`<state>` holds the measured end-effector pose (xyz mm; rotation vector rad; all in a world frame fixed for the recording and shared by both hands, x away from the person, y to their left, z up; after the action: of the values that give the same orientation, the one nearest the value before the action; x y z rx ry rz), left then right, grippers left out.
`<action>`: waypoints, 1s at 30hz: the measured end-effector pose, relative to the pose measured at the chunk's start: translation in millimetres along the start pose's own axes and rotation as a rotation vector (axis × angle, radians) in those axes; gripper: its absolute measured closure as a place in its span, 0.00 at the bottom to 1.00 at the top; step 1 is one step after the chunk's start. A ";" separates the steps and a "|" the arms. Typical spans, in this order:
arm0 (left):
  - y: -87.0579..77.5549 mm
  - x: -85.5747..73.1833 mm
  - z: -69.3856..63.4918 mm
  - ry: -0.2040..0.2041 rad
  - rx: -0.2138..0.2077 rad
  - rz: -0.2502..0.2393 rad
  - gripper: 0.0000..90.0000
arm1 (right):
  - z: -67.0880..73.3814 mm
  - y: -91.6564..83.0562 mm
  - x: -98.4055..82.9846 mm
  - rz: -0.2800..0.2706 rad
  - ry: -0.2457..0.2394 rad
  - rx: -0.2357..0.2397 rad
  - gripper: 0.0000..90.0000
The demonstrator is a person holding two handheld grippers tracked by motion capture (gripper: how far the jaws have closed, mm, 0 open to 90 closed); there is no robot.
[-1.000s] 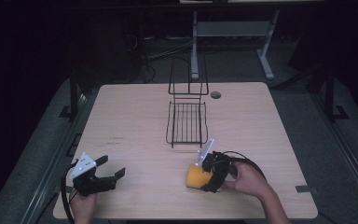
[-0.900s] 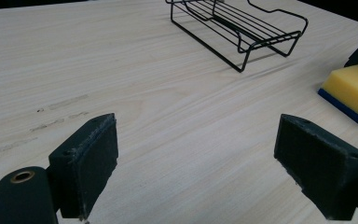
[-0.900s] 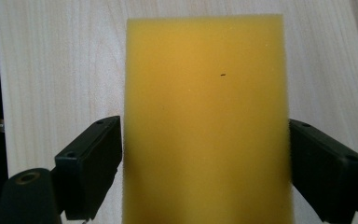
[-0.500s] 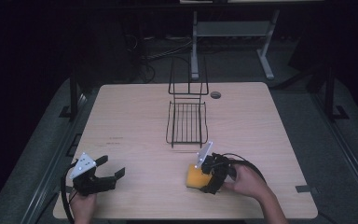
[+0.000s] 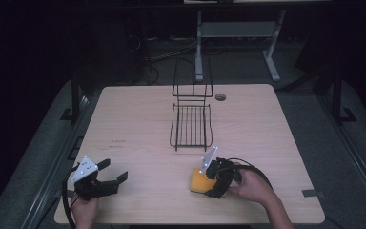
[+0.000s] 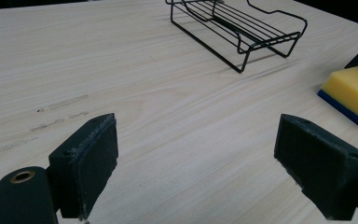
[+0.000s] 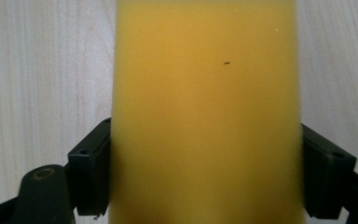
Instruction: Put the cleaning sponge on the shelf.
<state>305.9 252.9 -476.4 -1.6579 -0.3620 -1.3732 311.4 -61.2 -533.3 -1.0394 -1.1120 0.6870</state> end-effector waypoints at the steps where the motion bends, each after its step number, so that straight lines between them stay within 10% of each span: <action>1: -0.2 -0.1 0.2 0.000 0.001 0.000 0.14 | 0.0 0.0 0.0 0.000 0.000 0.000 0.23; 30: -0.9 -0.4 0.5 0.000 0.000 0.001 0.14 | -4.0 -22.0 17.4 -0.017 -0.034 -0.022 0.24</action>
<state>305.4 253.8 -476.3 -1.6577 -0.3609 -1.3721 319.9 -56.0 -506.7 -1.0392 -1.1592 0.6821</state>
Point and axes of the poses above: each handheld gripper's, and its own axes: y roughly forward along the jaws, x roughly out of its top, z roughly to its left, the point moved 9 cm from there along y, roughly forward along the jaws, and after that the axes turned 8 degrees about y, right-handed, at the moved point
